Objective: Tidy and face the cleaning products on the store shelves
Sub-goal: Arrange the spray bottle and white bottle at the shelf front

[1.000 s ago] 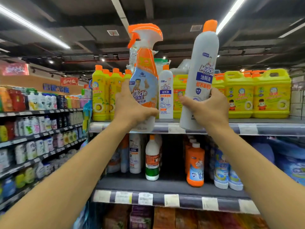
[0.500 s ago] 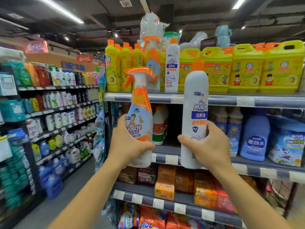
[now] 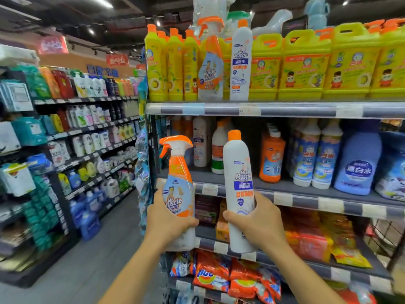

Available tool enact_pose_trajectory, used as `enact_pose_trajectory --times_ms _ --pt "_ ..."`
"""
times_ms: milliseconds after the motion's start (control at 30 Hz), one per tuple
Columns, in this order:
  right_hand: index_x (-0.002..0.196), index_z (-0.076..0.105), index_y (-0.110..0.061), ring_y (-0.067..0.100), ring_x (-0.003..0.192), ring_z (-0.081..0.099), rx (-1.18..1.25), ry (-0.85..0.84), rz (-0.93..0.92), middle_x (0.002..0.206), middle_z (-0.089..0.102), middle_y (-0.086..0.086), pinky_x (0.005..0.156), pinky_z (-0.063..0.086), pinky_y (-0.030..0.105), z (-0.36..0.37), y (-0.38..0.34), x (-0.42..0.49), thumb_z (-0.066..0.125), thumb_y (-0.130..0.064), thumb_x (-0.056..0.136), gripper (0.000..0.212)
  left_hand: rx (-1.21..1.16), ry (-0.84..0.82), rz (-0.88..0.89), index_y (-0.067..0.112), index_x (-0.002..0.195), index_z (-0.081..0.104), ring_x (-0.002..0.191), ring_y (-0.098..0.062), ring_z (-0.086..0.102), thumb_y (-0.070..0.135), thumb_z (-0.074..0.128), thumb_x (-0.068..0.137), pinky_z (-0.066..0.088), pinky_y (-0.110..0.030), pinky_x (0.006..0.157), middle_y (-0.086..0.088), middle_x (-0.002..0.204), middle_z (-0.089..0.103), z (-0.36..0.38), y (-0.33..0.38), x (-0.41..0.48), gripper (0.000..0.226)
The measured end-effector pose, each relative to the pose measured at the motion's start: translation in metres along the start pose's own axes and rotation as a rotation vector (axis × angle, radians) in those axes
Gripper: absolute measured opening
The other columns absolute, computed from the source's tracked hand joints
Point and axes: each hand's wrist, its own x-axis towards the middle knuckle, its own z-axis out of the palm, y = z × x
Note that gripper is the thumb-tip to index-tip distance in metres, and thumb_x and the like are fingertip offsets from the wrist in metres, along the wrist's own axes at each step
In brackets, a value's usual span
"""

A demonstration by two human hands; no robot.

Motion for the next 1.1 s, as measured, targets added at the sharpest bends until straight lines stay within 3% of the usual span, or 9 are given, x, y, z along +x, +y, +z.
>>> enact_pose_trajectory --times_ms 67,200,367,567,767,967,1100 --pt "0.087 0.055 -0.038 -0.002 0.071 0.061 -0.009 -0.022 0.036 0.085 0.063 -0.019 0.052 0.044 0.012 0.015 0.005 0.006 0.083 -0.053 0.052 0.048 0.002 0.006 -0.014 0.033 0.116 0.043 0.079 -0.005 0.063 0.027 0.093 0.038 0.050 -0.019 0.054 0.008 0.097 0.062 -0.002 -0.009 0.008 0.093" --pt "0.080 0.049 -0.042 -0.004 0.069 0.060 -0.023 -0.045 0.074 0.081 0.060 -0.022 0.048 0.039 0.008 0.048 0.010 0.018 0.082 -0.055 0.051 0.046 0.006 0.001 -0.020 0.035 0.112 0.043 0.084 -0.010 0.064 0.031 0.089 0.034 0.055 -0.030 0.065 0.007 0.098 0.062 -0.006 -0.025 0.025 0.091" --pt "0.079 0.051 -0.038 -0.006 0.067 0.060 -0.043 -0.048 0.090 0.077 0.060 -0.022 0.048 0.040 0.008 0.089 0.010 0.045 0.082 -0.054 0.052 0.044 0.022 -0.020 0.014 0.034 0.117 0.044 0.085 -0.008 0.063 0.032 0.089 0.035 0.049 -0.021 0.058 0.005 0.100 0.061 -0.010 -0.041 0.052 0.094" --pt "0.084 0.058 -0.030 0.002 0.069 0.064 -0.025 -0.067 0.208 0.078 0.066 -0.014 0.056 0.055 0.024 0.131 0.004 0.103 0.081 -0.052 0.050 0.047 -0.036 -0.042 0.026 0.034 0.122 0.043 0.094 -0.015 0.062 0.033 0.087 0.035 0.058 -0.034 0.071 0.001 0.109 0.059 -0.008 -0.056 0.092 0.099" --pt "0.083 0.054 -0.029 -0.002 0.064 0.056 -0.081 0.039 0.205 0.074 0.057 -0.016 0.045 0.040 0.017 0.168 -0.013 0.168 0.083 -0.050 0.054 0.046 -0.042 -0.119 0.047 0.037 0.120 0.039 0.094 -0.018 0.062 0.037 0.086 0.033 0.059 -0.039 0.072 -0.002 0.110 0.057 -0.008 -0.073 0.128 0.098" --pt "0.094 0.057 -0.021 0.005 0.070 0.061 -0.119 0.165 0.162 0.080 0.060 -0.010 0.047 0.041 0.019 0.198 -0.021 0.217 0.083 -0.050 0.054 0.057 -0.062 -0.153 0.044 0.036 0.137 0.030 0.098 -0.015 0.060 0.042 0.084 0.031 0.057 -0.037 0.080 0.001 0.116 0.052 -0.010 -0.083 0.155 0.119" --pt "0.101 0.051 -0.016 0.014 0.075 0.054 -0.187 0.281 0.164 0.096 0.054 0.001 0.055 0.042 0.027 0.217 -0.016 0.237 0.081 -0.053 0.056 0.066 -0.104 -0.150 0.052 0.031 0.129 0.039 0.098 -0.019 0.062 0.039 0.087 0.032 0.057 -0.043 0.082 -0.003 0.115 0.057 -0.012 -0.082 0.167 0.109"
